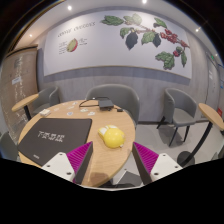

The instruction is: Arrange mouse

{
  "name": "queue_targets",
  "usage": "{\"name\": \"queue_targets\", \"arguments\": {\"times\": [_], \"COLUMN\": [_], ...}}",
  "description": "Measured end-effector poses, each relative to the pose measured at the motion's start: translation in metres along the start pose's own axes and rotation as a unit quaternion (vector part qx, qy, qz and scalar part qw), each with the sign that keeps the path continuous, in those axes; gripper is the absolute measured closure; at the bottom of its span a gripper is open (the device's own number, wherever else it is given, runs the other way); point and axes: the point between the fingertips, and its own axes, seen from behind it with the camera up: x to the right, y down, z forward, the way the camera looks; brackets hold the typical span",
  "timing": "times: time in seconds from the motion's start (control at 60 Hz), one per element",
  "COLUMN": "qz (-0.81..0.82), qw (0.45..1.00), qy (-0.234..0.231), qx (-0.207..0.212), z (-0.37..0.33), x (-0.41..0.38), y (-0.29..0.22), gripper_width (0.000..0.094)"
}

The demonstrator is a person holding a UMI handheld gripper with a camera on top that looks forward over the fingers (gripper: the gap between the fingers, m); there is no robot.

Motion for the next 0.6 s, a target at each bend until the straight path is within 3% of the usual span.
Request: {"name": "queue_targets", "arguments": {"times": [0.2, 0.283, 0.35, 0.417, 0.483, 0.6], "qz": [-0.022, -0.019, -0.026, -0.021, -0.017, -0.020], "qw": [1.000, 1.000, 0.999, 0.999, 1.000, 1.000], "qy": [-0.009, -0.021, -0.021, -0.026, -0.015, -0.004], "qx": [-0.015, -0.013, -0.013, -0.011, -0.001, 0.001], "z": [0.055, 0.076, 0.089, 0.098, 0.101, 0.099], "x": [0.021, 0.023, 0.027, 0.026, 0.031, 0.030], "y": [-0.002, -0.012, -0.019, -0.023, -0.024, -0.024], "gripper_width": [0.0113, 0.0151, 0.0220, 0.0400, 0.0433, 0.0576]}}
